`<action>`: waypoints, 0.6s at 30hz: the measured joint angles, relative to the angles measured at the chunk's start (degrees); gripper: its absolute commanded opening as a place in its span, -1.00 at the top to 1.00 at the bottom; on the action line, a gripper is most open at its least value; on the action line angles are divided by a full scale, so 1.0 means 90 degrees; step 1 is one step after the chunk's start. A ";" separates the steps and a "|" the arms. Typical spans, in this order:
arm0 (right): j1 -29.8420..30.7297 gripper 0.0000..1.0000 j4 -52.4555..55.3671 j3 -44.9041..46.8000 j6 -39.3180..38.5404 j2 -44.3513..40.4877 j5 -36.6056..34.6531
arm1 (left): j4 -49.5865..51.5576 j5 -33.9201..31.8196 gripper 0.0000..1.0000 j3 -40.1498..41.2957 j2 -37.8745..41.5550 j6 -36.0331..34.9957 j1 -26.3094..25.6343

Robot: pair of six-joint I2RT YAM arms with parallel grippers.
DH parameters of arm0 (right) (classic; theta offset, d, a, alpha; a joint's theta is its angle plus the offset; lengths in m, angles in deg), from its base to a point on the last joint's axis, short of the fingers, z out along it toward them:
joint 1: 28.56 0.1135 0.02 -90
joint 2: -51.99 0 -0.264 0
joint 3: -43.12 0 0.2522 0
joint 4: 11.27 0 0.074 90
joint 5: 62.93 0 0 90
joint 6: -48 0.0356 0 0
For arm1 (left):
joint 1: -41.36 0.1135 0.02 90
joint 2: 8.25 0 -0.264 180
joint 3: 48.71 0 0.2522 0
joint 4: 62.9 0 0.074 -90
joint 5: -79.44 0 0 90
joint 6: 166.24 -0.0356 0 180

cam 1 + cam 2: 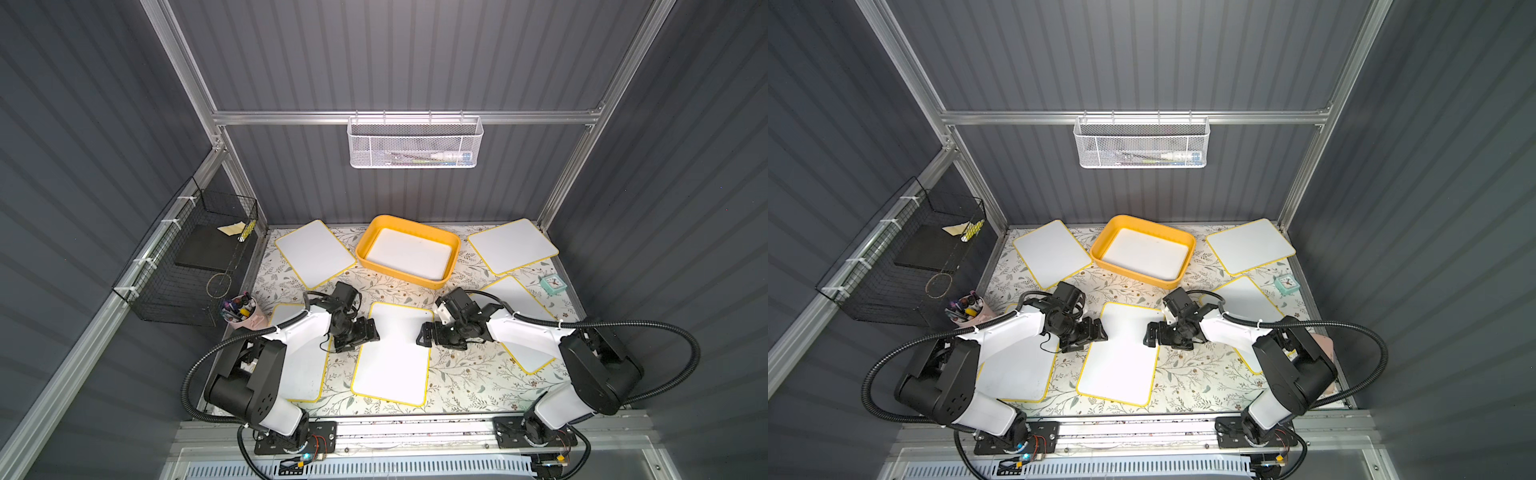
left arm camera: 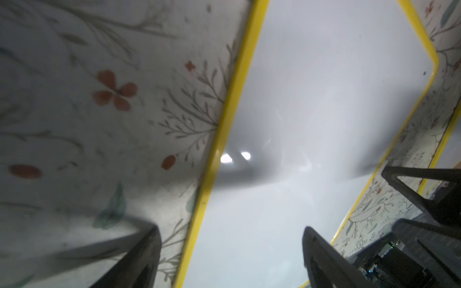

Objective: Put the whiteboard into the storage box
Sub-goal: Move the whiteboard to the center of the board, then pick up the whiteboard at the center of the board.

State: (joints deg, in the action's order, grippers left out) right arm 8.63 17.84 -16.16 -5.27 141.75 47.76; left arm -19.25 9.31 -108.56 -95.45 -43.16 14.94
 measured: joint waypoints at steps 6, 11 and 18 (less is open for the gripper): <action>0.0012 -0.98 -0.0646 -0.0012 0.0563 0.0257 0.0452 | 0.0029 0.0308 -0.78 0.0010 -0.0041 -0.0117 -0.0277; -0.0015 -0.98 -0.1054 -0.0010 0.0891 0.0381 0.0573 | -0.0134 0.0474 -0.78 0.0100 -0.0032 -0.0012 -0.0299; -0.0087 -0.98 -0.1367 0.0061 0.1086 0.0413 0.0551 | -0.0330 0.0556 -0.78 0.0209 -0.0015 0.0265 -0.0262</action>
State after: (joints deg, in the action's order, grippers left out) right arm 7.84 5.54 -15.62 4.50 145.46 52.72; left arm -22.22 14.32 -106.68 -95.58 -40.77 12.58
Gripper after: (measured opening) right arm 0.990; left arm 0.891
